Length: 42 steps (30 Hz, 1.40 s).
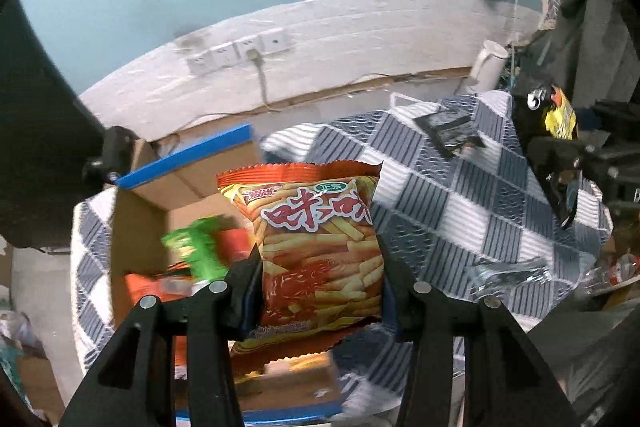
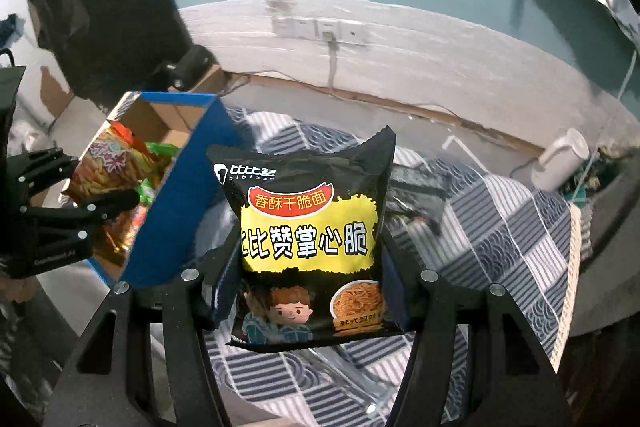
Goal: Organize snacks
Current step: 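Carry both bags into the cardboard box and open both tools to release them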
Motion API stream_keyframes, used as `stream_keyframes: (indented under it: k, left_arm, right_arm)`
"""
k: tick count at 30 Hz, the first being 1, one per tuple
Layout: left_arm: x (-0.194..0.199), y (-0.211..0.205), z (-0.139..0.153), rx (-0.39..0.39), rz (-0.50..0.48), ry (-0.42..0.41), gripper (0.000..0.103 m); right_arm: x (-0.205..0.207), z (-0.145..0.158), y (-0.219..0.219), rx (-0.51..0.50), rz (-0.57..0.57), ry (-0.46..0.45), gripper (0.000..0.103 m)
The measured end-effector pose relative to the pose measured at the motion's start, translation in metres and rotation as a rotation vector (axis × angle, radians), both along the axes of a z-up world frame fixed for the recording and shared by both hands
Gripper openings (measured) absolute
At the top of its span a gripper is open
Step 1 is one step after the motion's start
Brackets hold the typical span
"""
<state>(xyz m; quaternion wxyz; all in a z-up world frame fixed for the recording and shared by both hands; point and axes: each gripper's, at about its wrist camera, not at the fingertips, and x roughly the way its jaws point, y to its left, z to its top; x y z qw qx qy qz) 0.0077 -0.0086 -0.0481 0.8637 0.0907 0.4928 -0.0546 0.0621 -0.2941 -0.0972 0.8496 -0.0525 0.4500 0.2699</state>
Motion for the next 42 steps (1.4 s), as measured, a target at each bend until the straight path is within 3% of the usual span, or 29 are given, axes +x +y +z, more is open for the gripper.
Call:
stream_keyframes:
  k: [8,19,35,38,42]
  left_arm:
    - [-0.009,0.058,0.003,0.016,0.080,-0.027,0.049]
    - [-0.009,0.122,-0.008,-0.019,0.189,-0.011,0.049]
    - [-0.009,0.167,-0.032,-0.078,0.266,0.041,0.049]
    - [-0.008,0.169,-0.039,-0.101,0.271,0.065,0.052]
    - [-0.008,0.168,-0.036,-0.079,0.267,0.044,0.072]
  right_arm:
    - [-0.001,0.013,0.059,0.001,0.079,-0.011,0.060]
    - [-0.002,0.007,0.150,-0.032,0.197,0.004,0.060]
    - [0.010,-0.016,0.239,-0.017,0.294,0.087,0.061]
    - [0.011,-0.021,0.245,-0.015,0.296,0.099,0.062]
    - [0.013,-0.022,0.244,-0.011,0.291,0.098,0.068]
